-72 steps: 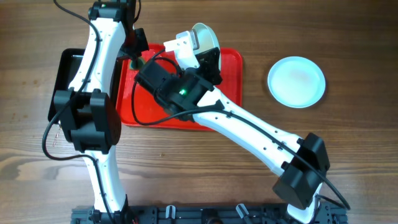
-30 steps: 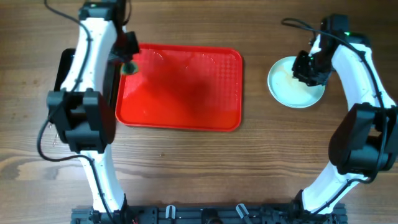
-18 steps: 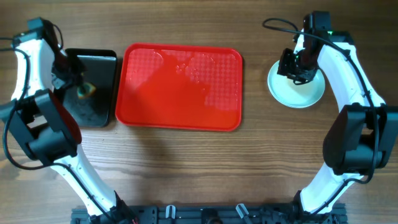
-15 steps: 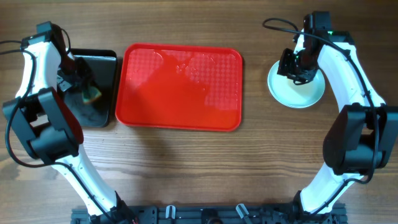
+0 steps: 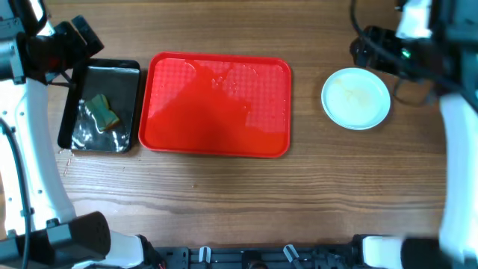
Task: Clean dirty plates on tray and stack at the side
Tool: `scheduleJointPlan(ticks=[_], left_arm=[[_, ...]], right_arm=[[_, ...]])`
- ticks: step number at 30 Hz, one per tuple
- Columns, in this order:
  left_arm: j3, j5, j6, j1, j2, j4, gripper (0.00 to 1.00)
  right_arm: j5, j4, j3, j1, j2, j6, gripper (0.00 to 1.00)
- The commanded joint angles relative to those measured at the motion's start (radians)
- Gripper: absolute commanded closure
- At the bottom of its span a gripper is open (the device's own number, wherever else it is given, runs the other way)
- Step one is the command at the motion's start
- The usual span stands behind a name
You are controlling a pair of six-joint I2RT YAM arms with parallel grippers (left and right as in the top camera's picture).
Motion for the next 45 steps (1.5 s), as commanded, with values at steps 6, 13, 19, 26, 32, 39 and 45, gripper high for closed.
scheduleJointPlan(ticks=[6, 13, 19, 26, 32, 39, 45], left_arm=[[-0.003, 0.008, -0.013, -0.003, 0.027, 0.002, 0.00], [-0.003, 0.008, -0.013, -0.003, 0.027, 0.002, 0.00], [-0.003, 0.008, -0.013, -0.003, 0.027, 0.001, 0.00], [-0.003, 0.008, -0.013, -0.003, 0.027, -0.001, 0.00], [-0.003, 0.008, -0.013, -0.003, 0.027, -0.001, 0.00], [-0.003, 0.008, -0.013, -0.003, 0.027, -0.001, 0.00], [-0.003, 0.008, -0.013, -0.003, 0.027, -0.001, 0.00]], right_arm=[[-0.047, 0.000, 0.014, 0.003, -0.230, 0.210, 0.00], [0.078, 0.286, -0.238, 0.003, -0.291, 0.056, 0.00], [0.056, 0.893, -0.948, 0.003, -0.647, 0.045, 0.00], [0.069, 1.299, -1.674, 0.003, -1.235, 0.049, 0.00], [0.158, 1.302, -1.860, 0.003, -1.399, 0.098, 0.00], [0.161, 1.231, -1.859, 0.004, -1.400, 0.100, 0.00], [0.161, 1.231, -1.859, 0.004, -1.400, 0.100, 0.00]])
